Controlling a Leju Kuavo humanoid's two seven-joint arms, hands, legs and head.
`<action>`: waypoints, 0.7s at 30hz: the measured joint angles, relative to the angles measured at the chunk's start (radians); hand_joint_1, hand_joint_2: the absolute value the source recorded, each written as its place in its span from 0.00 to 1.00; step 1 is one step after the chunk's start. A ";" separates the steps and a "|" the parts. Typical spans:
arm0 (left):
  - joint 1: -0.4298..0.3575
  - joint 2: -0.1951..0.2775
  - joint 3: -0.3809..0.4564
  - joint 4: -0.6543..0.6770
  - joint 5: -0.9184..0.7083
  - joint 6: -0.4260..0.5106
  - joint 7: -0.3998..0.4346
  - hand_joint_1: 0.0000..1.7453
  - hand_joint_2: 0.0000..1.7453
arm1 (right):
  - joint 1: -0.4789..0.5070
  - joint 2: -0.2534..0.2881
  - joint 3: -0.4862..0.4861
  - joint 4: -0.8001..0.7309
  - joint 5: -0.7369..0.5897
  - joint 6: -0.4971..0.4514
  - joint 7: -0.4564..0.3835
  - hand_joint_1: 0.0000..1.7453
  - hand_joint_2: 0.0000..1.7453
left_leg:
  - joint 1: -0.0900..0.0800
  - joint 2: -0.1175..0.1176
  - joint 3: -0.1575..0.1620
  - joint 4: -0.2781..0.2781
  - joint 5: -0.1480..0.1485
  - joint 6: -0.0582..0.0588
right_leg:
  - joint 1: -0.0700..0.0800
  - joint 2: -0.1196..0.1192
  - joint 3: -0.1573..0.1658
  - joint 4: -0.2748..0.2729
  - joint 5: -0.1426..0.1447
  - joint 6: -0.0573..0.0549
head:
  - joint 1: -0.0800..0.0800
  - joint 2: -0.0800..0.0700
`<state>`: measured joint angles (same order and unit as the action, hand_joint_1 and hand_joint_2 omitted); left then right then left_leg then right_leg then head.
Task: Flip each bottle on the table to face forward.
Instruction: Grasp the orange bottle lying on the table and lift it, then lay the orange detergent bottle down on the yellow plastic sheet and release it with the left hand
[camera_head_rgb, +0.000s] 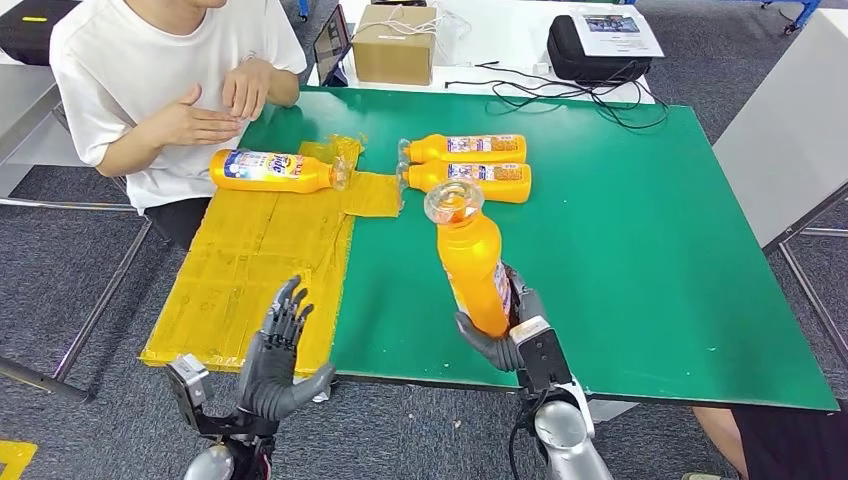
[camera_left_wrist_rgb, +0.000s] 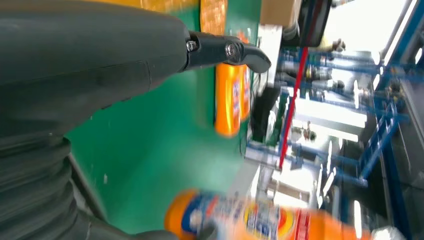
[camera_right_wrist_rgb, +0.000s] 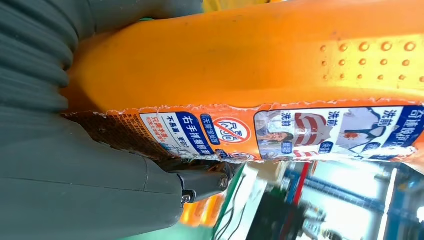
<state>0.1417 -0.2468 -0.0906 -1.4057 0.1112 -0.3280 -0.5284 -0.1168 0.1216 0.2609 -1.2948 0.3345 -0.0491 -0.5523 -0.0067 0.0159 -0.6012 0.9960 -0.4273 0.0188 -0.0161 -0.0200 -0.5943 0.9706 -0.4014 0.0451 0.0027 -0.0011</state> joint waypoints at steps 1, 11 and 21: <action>0.004 0.001 -0.013 0.000 -0.019 -0.001 -0.008 0.00 1.00 | -0.001 0.004 0.002 0.000 0.014 0.009 0.003 1.00 1.00 | 0.000 0.000 0.000 0.000 0.000 0.000 | 0.000 0.000 0.000 0.000 0.000 0.000 | 0.000 0.000; -0.025 0.001 -0.088 0.019 -0.066 0.014 0.017 0.00 1.00 | -0.062 0.070 0.153 0.099 0.165 0.027 0.020 1.00 1.00 | 0.002 -0.001 0.000 0.000 0.001 0.000 | 0.002 -0.001 0.000 0.001 0.000 0.000 | 0.000 0.000; -0.058 0.001 -0.110 0.054 -0.042 0.002 0.023 0.00 1.00 | -0.155 0.117 0.311 0.291 0.238 0.003 0.037 1.00 1.00 | 0.002 -0.001 0.000 0.000 0.001 0.000 | 0.002 -0.001 0.000 0.000 0.000 0.000 | 0.000 0.000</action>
<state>0.0834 -0.2457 -0.2004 -1.3521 0.0693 -0.3262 -0.5051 -0.2717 0.2388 0.5719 -1.0040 0.5727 -0.0465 -0.5155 -0.0052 0.0150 -0.6015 0.9960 -0.4259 0.0184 -0.0145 -0.0208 -0.5945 0.9711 -0.4013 0.0450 0.0028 -0.0011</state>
